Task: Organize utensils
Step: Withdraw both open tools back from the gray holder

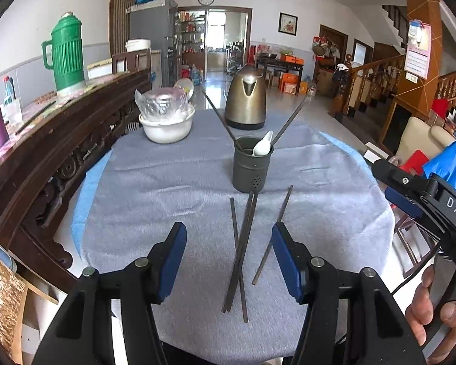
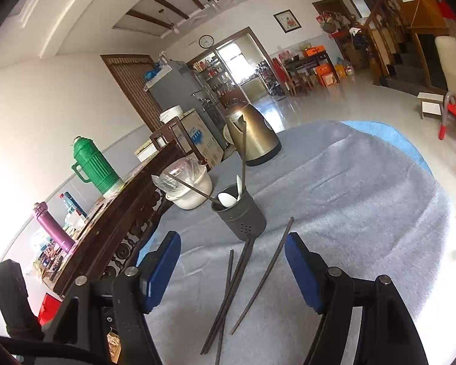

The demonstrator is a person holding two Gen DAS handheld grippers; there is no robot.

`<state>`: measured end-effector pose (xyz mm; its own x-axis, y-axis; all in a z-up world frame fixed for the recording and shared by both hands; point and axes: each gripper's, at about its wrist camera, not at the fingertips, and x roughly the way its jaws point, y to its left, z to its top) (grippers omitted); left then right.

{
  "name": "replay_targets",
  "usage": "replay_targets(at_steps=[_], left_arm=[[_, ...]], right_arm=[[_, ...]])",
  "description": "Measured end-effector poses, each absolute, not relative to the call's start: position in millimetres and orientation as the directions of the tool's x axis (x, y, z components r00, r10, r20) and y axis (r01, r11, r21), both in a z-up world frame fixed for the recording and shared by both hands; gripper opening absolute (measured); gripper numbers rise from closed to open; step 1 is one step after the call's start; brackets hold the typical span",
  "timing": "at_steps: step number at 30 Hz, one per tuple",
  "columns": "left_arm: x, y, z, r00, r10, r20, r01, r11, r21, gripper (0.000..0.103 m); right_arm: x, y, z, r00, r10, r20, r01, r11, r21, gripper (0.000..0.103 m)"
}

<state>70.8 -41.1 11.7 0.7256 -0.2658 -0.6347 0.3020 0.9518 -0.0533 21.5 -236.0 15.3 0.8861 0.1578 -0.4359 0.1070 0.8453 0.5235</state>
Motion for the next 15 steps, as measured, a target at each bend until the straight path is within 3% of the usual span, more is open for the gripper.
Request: replay_targets(at_steps=[15], left_arm=[[41.5, -17.6, 30.9, 0.775, -0.250, -0.580, 0.281, 0.959, -0.038, 0.059]], right_arm=[[-10.7, -217.6, 45.9, 0.906, 0.142, -0.398, 0.087, 0.858, 0.507, 0.074]])
